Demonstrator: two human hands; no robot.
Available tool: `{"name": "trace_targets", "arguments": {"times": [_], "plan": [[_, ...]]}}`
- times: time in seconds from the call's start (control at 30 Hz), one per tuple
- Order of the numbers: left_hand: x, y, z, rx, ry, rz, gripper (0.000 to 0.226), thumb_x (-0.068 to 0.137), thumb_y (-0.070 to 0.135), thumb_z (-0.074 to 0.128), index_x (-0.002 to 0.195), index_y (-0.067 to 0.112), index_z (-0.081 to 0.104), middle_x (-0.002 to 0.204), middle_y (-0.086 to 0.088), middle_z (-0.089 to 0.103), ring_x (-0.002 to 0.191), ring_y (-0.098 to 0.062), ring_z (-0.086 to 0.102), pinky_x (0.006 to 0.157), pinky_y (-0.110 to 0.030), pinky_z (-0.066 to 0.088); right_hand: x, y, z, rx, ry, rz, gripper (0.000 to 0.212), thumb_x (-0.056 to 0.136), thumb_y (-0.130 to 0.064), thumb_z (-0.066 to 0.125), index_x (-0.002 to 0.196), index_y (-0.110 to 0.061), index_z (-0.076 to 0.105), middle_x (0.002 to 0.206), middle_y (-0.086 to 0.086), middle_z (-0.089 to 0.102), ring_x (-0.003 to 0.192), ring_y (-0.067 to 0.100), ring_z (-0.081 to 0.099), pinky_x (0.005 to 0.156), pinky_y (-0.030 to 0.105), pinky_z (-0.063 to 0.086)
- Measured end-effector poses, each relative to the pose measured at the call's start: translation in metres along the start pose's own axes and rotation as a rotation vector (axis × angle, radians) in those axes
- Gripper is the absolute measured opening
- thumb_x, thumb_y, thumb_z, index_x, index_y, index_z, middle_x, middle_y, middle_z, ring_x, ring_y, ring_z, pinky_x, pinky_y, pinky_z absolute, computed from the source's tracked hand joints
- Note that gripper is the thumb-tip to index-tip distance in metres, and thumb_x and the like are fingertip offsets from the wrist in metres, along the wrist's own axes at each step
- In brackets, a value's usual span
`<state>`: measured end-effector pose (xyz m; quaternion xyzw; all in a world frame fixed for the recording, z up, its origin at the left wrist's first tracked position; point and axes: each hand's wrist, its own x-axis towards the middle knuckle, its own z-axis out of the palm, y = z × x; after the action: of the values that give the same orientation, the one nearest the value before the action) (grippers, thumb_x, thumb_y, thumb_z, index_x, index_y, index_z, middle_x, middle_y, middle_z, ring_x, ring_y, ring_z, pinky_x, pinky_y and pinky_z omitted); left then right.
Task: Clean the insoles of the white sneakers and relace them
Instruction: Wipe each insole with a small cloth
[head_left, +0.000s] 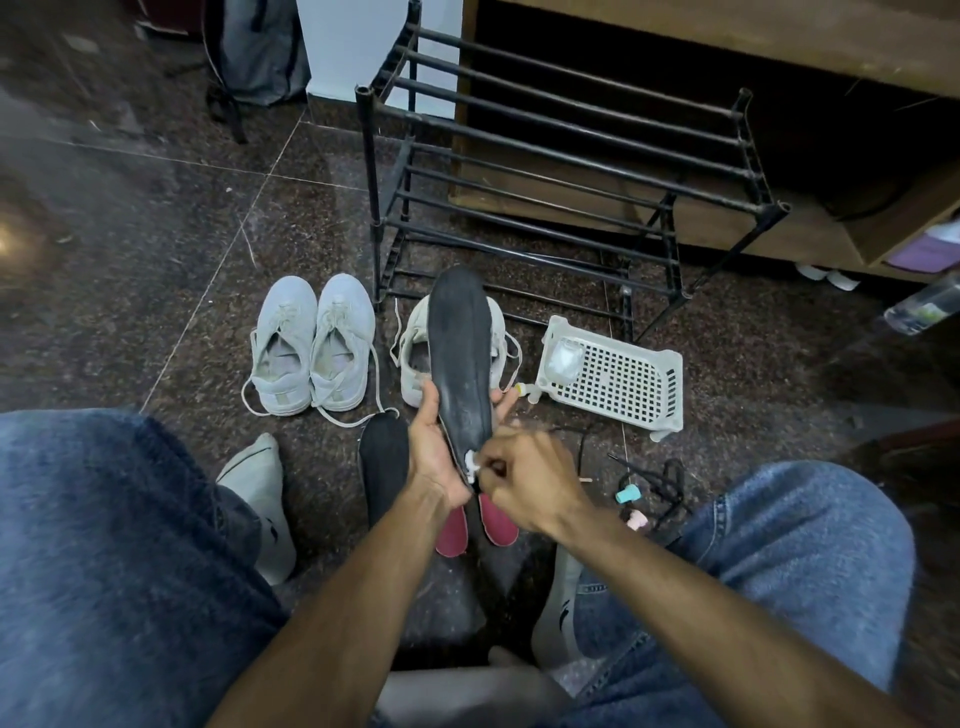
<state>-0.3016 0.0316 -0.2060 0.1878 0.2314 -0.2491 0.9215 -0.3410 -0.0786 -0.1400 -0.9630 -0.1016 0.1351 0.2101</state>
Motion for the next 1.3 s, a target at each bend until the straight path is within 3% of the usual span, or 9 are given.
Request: {"name": "trace_targets", "arguments": {"times": [0.27,0.47,0.57,0.73,0.9,1.0,1.07,1.2,1.3], "plan": [[-0.003,-0.018,0.001,0.029,-0.014,-0.066,0.066,0.093,0.064,0.039,0.102,0.008,0.072,0.094,-0.014,0.073,0.084,-0.029,0.072,0.067,-0.039,0.060,0.042,0.007,-0.014,-0.050,0.131,0.101,0.021,0.083,-0.019,0.056,0.094,-0.018,0.074,0.103,0.002,0.069,0.094,0.030,0.064,0.081,0.040,0.053],[0.006,-0.005,-0.008,0.018,0.012,-0.032,0.076,0.088,0.068,0.042,0.104,0.000,0.073,0.141,-0.023,0.050,0.124,-0.031,0.057,0.111,-0.046,0.036,0.002,-0.006,0.003,0.046,0.007,0.003,0.024,0.085,-0.013,0.057,0.101,-0.018,0.075,0.103,-0.005,0.069,0.086,0.018,0.065,0.083,0.026,0.051],[0.004,-0.013,-0.006,0.053,-0.018,-0.071,0.075,0.088,0.070,0.043,0.109,0.004,0.072,0.133,-0.018,0.058,0.122,-0.033,0.057,0.109,-0.048,0.039,0.021,0.003,-0.002,-0.054,0.064,0.028,0.023,0.086,-0.016,0.057,0.102,-0.018,0.073,0.104,-0.002,0.067,0.090,0.024,0.063,0.083,0.033,0.053],[-0.004,-0.017,0.001,0.088,-0.055,-0.079,0.069,0.094,0.064,0.036,0.101,0.008,0.076,0.101,-0.013,0.073,0.093,-0.028,0.071,0.076,-0.038,0.059,0.037,0.008,-0.006,-0.045,0.126,0.150,0.022,0.084,-0.019,0.056,0.097,-0.018,0.073,0.105,0.001,0.068,0.095,0.029,0.064,0.083,0.039,0.054],[0.002,-0.009,-0.005,0.113,-0.064,-0.001,0.056,0.084,0.053,0.056,0.098,0.001,0.073,0.127,-0.021,0.061,0.126,-0.030,0.055,0.115,-0.045,0.032,-0.004,-0.001,0.011,0.067,-0.024,0.044,0.020,0.083,-0.016,0.060,0.093,-0.024,0.076,0.094,-0.009,0.070,0.083,0.019,0.065,0.079,0.030,0.053],[0.001,-0.007,0.002,0.140,-0.150,-0.011,0.042,0.067,0.034,0.079,0.088,-0.002,0.072,0.110,-0.023,0.068,0.125,-0.032,0.056,0.112,-0.048,0.034,0.003,0.008,0.004,0.335,0.003,0.144,0.015,0.079,-0.010,0.068,0.080,-0.022,0.077,0.080,-0.006,0.073,0.067,0.013,0.066,0.071,0.031,0.057],[0.000,0.001,0.007,0.134,-0.207,-0.019,0.053,0.056,0.030,0.086,0.093,-0.003,0.069,0.118,-0.028,0.064,0.125,-0.034,0.056,0.109,-0.050,0.037,0.004,0.009,-0.006,0.639,0.055,0.269,0.016,0.081,-0.002,0.070,0.076,-0.017,0.074,0.065,0.005,0.070,0.047,0.013,0.057,0.049,0.025,0.051],[-0.007,0.015,0.009,0.073,-0.255,0.002,0.057,0.078,0.039,0.066,0.110,-0.007,0.061,0.140,-0.034,0.044,0.134,-0.035,0.045,0.109,-0.050,0.039,0.004,0.012,-0.022,1.042,0.237,0.394,0.013,0.084,0.005,0.065,0.082,-0.006,0.072,0.054,0.007,0.062,0.038,0.014,0.048,0.036,0.020,0.038],[-0.006,0.012,0.005,0.062,-0.215,-0.007,0.060,0.088,0.044,0.047,0.118,-0.006,0.060,0.138,-0.029,0.050,0.129,-0.034,0.050,0.100,-0.048,0.047,0.005,0.007,-0.024,1.114,0.210,0.339,0.014,0.084,0.006,0.065,0.082,-0.006,0.071,0.056,0.010,0.062,0.041,0.014,0.051,0.038,0.022,0.040]]}}
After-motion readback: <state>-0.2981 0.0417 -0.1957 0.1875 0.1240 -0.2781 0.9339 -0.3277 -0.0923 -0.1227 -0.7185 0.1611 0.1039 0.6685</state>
